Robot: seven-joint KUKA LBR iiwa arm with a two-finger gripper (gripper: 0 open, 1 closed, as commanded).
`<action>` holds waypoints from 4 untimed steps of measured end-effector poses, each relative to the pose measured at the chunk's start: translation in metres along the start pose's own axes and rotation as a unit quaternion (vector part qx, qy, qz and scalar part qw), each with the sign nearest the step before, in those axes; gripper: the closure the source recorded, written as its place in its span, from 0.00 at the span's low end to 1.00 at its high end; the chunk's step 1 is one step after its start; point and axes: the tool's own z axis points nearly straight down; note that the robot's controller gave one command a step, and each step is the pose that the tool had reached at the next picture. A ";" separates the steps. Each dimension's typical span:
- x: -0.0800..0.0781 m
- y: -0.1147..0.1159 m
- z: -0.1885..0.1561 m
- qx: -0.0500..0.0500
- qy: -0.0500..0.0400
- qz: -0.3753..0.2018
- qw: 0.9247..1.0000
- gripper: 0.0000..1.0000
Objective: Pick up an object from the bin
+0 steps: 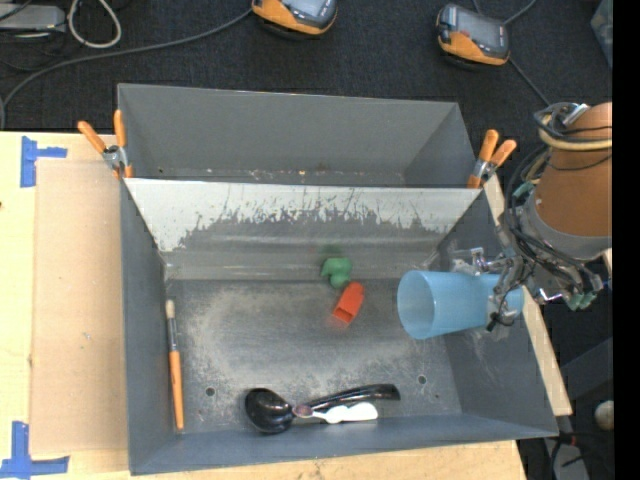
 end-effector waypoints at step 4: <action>-0.071 -0.025 0.103 -0.011 0.011 -0.135 0.991 1.00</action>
Offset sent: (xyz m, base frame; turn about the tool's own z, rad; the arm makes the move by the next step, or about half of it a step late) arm 0.0494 -0.0101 -0.0979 -0.3957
